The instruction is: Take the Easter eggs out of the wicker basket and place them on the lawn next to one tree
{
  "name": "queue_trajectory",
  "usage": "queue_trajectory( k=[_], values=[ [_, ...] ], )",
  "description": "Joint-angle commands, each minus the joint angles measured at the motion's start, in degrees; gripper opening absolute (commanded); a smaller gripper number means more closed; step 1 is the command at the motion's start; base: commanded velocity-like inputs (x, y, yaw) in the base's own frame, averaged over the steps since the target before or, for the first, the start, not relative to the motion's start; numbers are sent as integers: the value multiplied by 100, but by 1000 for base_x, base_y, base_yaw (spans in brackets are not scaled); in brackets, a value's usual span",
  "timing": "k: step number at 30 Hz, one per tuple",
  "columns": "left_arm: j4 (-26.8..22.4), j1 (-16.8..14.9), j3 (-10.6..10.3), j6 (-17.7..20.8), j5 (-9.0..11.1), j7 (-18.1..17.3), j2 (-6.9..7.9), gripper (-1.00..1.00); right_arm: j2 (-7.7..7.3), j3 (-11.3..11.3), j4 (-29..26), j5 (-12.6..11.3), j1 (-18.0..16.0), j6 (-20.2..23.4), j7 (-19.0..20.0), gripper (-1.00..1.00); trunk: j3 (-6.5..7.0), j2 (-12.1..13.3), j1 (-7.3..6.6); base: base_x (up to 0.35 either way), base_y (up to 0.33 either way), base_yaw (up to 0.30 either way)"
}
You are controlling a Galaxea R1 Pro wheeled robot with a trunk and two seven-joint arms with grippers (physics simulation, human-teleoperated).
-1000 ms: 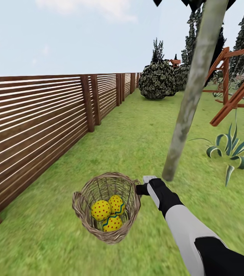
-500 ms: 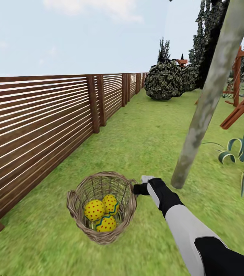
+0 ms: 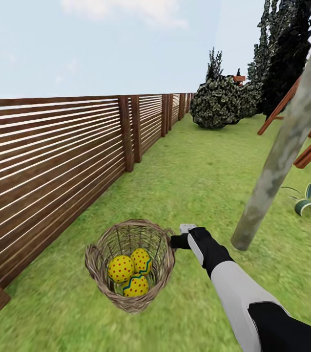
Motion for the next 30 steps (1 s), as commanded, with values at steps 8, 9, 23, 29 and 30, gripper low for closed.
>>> queue_trajectory(
  k=[8,9,23,29,30],
  values=[
    [8,-4,-28,-92,39,1,0,100,-4,-4,-9,-57,-5,30,10,-100,26,-6,4,285,158,-54],
    [12,-4,-28,-152,37,1,0,100,-6,-4,-9,-57,-5,30,10,-100,27,-6,4,323,13,-2],
    [4,-4,-28,-161,85,10,0,100,-5,-4,-9,-60,-5,30,10,-100,27,-6,4,258,1,0],
    [-14,-4,-2,-154,102,9,0,100,-7,-4,-9,-61,-5,30,10,-100,-63,-206,114,6,0,0],
    [-22,-4,3,-151,102,5,4,100,-7,-4,-9,-59,-5,30,10,-100,-81,-246,136,0,0,0]
  ],
)
